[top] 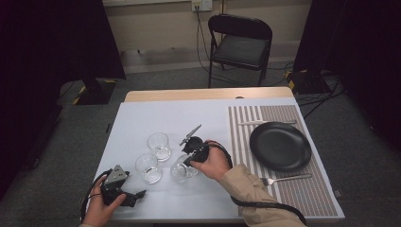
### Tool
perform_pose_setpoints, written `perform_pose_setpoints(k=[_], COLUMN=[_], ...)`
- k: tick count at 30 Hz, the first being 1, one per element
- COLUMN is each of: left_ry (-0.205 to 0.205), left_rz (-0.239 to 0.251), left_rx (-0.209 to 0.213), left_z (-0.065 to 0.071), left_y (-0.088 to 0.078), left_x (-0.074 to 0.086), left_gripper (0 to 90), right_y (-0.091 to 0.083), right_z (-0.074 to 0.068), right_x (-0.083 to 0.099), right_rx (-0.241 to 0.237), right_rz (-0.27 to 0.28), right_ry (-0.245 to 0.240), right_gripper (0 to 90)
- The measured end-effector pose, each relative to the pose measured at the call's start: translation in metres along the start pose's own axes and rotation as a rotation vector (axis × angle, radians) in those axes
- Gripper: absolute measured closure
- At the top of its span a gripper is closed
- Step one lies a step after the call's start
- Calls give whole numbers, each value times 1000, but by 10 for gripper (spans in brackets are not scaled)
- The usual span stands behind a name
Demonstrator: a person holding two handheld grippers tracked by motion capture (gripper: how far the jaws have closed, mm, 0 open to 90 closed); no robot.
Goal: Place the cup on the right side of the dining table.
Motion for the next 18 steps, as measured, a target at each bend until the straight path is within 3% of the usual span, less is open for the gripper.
perform_pose_setpoints(k=[7, 18], left_ry=[1, 0], left_rz=[0, 0], left_rx=[0, 0], left_z=[0, 0], left_y=[0, 0], left_x=[0, 0], left_gripper=[0, 0], right_y=[-11, -30], right_z=[5, 16], right_x=[4, 10], right_rx=[-11, 9], right_rz=[59, 73], right_ry=[48, 81], right_gripper=[851, 851])
Point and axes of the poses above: each handheld gripper's, and its own axes: y roughly forward along the jaws, x roughly out of its underside, z roughly to its right, the point moved 4 cm from there along y, roughly forward along the jaws, and after that the axes turned 2 degrees about x, right-handed, at the moved point
